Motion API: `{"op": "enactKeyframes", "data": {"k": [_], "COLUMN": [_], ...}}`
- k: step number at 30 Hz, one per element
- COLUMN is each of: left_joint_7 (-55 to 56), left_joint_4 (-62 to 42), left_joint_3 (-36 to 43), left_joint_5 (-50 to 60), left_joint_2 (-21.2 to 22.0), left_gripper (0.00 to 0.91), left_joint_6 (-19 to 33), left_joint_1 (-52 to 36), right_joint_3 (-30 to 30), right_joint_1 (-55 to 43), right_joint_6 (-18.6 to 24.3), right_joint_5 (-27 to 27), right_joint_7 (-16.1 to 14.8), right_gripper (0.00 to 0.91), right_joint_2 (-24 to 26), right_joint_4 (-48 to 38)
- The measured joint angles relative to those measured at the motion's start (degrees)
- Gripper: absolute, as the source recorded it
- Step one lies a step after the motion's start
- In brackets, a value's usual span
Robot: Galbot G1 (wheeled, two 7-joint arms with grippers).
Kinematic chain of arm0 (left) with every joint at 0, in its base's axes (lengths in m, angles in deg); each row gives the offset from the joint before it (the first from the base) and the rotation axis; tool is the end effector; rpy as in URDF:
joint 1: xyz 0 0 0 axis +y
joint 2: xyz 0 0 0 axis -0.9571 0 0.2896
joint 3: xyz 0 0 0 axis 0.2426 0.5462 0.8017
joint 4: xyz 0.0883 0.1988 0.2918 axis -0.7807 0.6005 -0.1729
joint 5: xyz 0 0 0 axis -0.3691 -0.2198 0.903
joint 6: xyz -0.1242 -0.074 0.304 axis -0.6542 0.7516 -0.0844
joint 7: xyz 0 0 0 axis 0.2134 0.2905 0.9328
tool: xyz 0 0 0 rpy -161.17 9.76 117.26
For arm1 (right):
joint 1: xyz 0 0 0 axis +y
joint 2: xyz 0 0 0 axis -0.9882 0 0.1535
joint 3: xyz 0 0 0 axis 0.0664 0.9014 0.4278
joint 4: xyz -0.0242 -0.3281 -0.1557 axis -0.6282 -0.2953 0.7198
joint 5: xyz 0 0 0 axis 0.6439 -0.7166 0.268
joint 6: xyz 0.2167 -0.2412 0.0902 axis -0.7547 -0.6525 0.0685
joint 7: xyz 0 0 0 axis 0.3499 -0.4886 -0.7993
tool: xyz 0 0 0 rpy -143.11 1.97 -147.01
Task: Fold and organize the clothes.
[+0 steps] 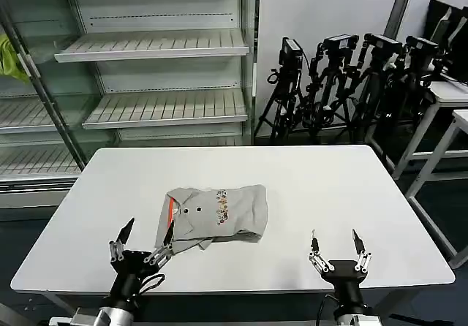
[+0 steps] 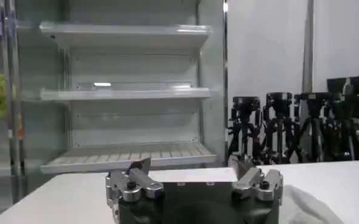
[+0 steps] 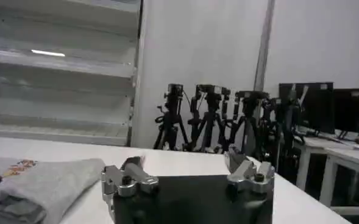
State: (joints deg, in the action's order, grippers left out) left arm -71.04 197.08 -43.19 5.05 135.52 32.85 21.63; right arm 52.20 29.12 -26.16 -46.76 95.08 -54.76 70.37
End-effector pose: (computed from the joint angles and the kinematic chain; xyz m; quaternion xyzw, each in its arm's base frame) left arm 0.1064 0.0186 -0.2278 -0.0401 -0.9989 -0.0113 0.0228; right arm 0.1103 -0.0011 -0.2692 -0.0447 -0.9970 0.0627 0.0095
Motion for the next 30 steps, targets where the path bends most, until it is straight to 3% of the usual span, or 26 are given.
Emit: {"op": "enactKeyframes", "data": {"k": [18, 30], "left_joint_7": [-0.1, -0.1], "left_joint_4": [2.9, 3.0], "left_joint_3": [-0.2, -0.1], "left_joint_5": [3.6, 4.9], "left_joint_2": [1.6, 1.7], "left_gripper": [0.907, 0.907], "left_joint_6": [1.6, 1.8], "left_joint_1": [4.0, 4.8], "right_joint_3": [-0.6, -1.9], "right_joint_1": [1.4, 0.7], "right_joint_6": [-0.2, -1.0], "right_joint_5": [-4.5, -4.8], "right_joint_7": [-0.5, -1.0], "right_gripper": [0.907, 0.907], "right_joint_2": [-0.5, 0.1], "right_joint_4": [2.1, 2.4]}}
